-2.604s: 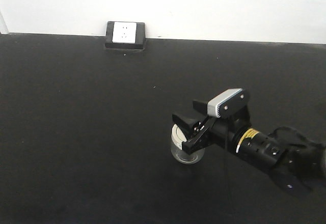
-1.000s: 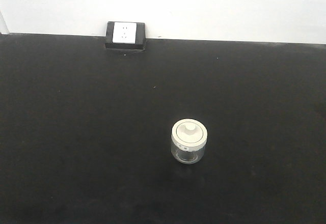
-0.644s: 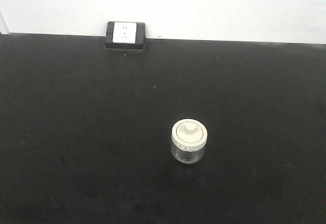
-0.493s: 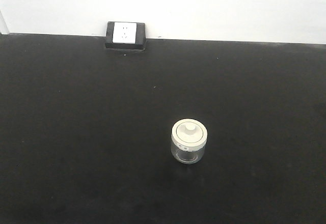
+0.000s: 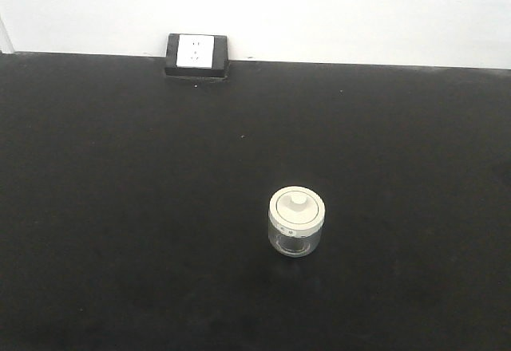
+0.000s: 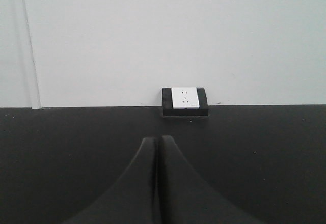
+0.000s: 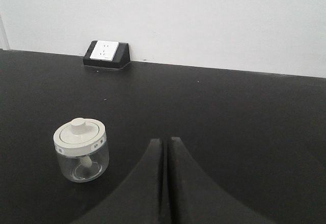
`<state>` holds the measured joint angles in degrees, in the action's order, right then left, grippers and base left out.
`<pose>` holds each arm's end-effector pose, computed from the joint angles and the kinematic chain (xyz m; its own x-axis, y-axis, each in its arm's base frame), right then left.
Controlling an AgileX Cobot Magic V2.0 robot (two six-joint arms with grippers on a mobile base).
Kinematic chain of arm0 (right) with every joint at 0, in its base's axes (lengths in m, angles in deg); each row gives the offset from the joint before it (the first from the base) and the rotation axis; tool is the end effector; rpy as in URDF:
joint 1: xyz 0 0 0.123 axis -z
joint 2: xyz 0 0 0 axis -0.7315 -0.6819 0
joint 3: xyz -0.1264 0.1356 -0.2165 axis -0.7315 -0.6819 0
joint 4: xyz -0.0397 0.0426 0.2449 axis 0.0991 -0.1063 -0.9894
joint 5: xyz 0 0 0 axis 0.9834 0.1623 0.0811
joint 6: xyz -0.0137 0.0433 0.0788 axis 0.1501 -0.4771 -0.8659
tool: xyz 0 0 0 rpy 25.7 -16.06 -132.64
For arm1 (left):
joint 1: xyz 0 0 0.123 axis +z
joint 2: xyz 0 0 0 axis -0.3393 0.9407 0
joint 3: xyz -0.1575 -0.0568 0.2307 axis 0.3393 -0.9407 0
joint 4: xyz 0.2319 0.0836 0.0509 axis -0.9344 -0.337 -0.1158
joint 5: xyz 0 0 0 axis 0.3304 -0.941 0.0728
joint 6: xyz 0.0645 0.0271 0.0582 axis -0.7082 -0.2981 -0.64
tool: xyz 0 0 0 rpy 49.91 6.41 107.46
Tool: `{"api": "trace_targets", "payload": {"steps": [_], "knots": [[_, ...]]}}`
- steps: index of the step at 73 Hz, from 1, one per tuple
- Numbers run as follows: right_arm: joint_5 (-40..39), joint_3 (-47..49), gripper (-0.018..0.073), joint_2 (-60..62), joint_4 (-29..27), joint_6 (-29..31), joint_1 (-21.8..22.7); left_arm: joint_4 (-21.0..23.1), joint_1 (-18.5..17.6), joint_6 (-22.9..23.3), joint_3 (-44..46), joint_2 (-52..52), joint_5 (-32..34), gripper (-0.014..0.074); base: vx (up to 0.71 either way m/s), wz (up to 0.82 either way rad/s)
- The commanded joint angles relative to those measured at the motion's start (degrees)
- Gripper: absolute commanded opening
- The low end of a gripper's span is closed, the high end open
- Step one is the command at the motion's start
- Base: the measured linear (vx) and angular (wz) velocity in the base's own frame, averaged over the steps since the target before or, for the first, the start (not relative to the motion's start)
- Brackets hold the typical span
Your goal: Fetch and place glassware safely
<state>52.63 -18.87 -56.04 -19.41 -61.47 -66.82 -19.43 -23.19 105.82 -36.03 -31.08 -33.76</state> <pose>0.0302 -0.0013 0.2668 -0.0994 -0.0036 -0.9950 -0.2165 0.9761 0.0181 0.0784 -0.0044 0.2654 0.0175 -0.0624 -0.9979 0.0575 0.9965 -0.0613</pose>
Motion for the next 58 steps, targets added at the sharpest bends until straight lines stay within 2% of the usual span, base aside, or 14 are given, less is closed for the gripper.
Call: {"api": "trace_targets", "payload": {"steps": [1, 51, 58], "knots": [[-4.04, 1.38, -0.0008, -0.09, 0.73, 0.14, 0.1, 0.32, -0.44, 0.37, 1.54, 0.6, 4.13, -0.0007, 0.0, 0.0], [-4.09, 1.38, -0.0008, -0.09, 0.73, 0.14, 0.1, 0.32, -0.44, 0.37, 0.82, 0.48, 4.24, -0.0007, 0.0, 0.0], [-4.09, 1.38, -0.0008, -0.09, 0.73, 0.14, 0.1, 0.51, -0.36, -1.34, 0.01, 0.0, 3.82, -0.0007, 0.0, 0.0]]}}
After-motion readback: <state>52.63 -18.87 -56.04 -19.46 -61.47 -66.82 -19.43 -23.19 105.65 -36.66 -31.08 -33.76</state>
